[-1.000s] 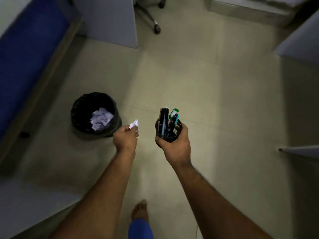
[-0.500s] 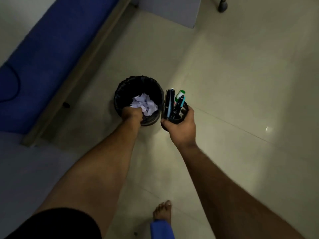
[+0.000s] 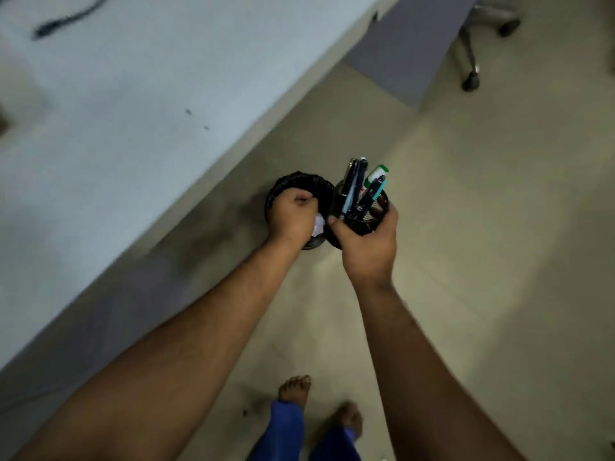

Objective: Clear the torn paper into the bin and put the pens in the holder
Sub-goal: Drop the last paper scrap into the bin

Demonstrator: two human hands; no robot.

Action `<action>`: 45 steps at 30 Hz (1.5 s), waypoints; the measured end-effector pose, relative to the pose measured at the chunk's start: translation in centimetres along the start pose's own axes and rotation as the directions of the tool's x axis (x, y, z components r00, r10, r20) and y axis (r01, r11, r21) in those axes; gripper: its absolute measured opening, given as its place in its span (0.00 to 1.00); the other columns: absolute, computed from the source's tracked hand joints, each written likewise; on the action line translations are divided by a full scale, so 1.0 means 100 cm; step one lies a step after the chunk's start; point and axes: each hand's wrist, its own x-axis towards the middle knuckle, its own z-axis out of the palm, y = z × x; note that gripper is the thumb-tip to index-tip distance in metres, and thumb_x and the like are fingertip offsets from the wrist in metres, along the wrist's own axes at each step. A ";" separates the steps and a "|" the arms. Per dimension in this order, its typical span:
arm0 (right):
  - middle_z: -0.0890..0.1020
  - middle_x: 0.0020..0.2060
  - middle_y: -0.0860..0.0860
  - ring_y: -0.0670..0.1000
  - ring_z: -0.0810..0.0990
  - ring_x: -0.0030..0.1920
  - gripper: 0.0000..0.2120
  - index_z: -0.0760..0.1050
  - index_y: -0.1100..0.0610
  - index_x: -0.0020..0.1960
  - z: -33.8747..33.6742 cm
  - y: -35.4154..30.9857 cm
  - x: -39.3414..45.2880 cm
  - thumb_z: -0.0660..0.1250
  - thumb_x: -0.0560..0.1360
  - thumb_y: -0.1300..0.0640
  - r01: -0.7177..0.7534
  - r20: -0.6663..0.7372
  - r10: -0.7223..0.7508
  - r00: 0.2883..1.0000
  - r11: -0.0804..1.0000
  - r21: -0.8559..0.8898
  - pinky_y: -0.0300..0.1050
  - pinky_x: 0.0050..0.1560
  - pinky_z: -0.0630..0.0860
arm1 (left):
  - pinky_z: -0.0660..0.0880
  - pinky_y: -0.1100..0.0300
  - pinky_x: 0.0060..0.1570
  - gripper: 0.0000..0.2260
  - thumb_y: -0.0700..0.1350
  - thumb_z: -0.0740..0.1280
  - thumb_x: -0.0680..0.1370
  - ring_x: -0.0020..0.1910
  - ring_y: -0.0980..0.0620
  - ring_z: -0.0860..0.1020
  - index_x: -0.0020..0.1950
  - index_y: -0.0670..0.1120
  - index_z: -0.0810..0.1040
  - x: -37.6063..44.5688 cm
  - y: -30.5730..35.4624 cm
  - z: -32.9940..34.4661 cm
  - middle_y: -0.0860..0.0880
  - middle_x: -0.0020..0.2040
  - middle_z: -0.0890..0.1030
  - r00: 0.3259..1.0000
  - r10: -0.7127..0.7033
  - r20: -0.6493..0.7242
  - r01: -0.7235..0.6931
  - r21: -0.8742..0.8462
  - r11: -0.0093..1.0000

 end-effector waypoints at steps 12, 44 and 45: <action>0.82 0.50 0.37 0.32 0.80 0.50 0.30 0.72 0.46 0.63 -0.005 -0.225 -0.031 0.79 0.64 0.51 0.238 0.198 -0.236 0.951 0.971 0.012 0.34 0.52 0.76 | 0.77 0.58 0.48 0.05 0.45 0.68 0.75 0.43 0.51 0.79 0.50 0.48 0.80 -0.065 0.186 -0.155 0.51 0.44 0.82 0.882 0.357 -0.307 -0.313 0.185 0.932; 0.79 0.61 0.48 0.51 0.80 0.60 0.42 0.65 0.52 0.70 0.240 -0.293 0.028 0.81 0.62 0.58 0.166 0.454 -0.083 0.887 0.976 -0.145 0.52 0.62 0.78 | 0.62 0.45 0.72 0.25 0.51 0.54 0.80 0.72 0.38 0.66 0.73 0.38 0.67 0.068 0.150 -0.242 0.37 0.73 0.68 0.886 0.314 -0.342 0.114 0.816 0.566; 0.77 0.64 0.51 0.53 0.78 0.63 0.45 0.62 0.52 0.74 0.236 -0.298 0.023 0.81 0.62 0.56 0.105 0.433 -0.014 0.901 0.977 -0.186 0.52 0.63 0.77 | 0.64 0.45 0.71 0.25 0.52 0.55 0.80 0.72 0.38 0.67 0.72 0.38 0.67 0.065 0.155 -0.246 0.37 0.72 0.69 0.895 0.298 -0.332 0.113 0.815 0.568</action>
